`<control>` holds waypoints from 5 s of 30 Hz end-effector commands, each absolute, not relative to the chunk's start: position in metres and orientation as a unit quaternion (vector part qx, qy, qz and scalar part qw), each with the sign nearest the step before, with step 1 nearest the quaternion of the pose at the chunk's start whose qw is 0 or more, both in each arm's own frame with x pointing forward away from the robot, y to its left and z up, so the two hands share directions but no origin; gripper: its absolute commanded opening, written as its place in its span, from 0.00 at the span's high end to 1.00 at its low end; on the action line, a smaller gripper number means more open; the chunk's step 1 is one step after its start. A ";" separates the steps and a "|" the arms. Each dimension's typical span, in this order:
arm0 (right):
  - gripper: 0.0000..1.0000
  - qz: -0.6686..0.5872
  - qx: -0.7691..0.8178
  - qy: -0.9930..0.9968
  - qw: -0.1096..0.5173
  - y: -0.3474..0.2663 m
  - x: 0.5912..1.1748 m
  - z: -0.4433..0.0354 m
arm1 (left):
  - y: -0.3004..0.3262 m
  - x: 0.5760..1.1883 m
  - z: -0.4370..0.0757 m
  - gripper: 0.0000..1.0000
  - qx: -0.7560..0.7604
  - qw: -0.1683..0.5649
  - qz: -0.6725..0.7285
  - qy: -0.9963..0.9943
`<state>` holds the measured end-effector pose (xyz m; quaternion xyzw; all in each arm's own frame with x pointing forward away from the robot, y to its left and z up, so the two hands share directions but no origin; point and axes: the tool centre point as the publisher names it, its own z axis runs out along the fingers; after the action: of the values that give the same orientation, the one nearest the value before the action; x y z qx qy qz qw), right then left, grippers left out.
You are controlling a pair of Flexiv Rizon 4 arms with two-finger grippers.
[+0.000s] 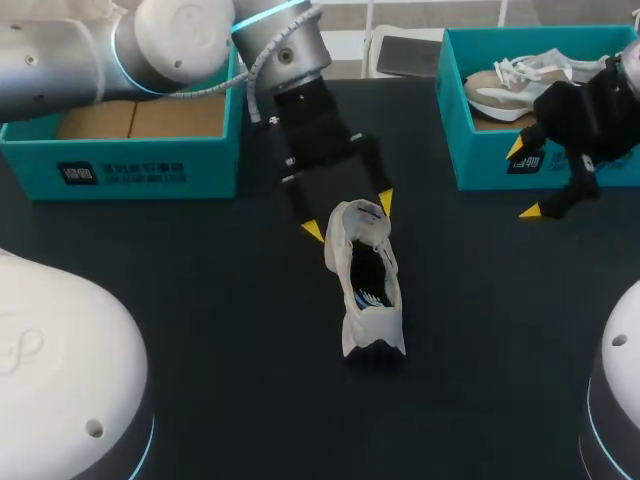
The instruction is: Take the shoe out of the shoebox, open the shoe tongue, remove and reinsert the insole, then place the shoe into the shoebox
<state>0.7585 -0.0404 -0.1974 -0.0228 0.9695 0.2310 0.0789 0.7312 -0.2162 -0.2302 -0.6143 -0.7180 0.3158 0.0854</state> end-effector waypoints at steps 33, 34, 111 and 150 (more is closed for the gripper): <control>0.00 0.231 -0.022 0.969 0.083 -0.043 0.753 -0.196 | -0.230 0.727 -0.292 1.00 -0.759 0.112 0.038 -0.640; 0.00 0.231 -0.022 0.969 0.083 -0.043 0.753 -0.196 | -0.230 0.727 -0.292 1.00 -0.759 0.112 0.038 -0.640; 0.00 0.231 -0.022 0.969 0.083 -0.043 0.753 -0.196 | -0.233 0.713 -0.415 1.00 -0.664 0.021 0.027 -0.747; 0.00 0.231 -0.022 0.969 0.083 -0.043 0.753 -0.196 | -0.249 0.720 -0.377 1.00 -0.655 -0.021 0.054 -0.754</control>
<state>0.7523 -0.0437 -0.1947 -0.0231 0.9687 0.2327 0.0829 0.7169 -0.2378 -0.3687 -0.6516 -0.7557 0.0582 -0.0310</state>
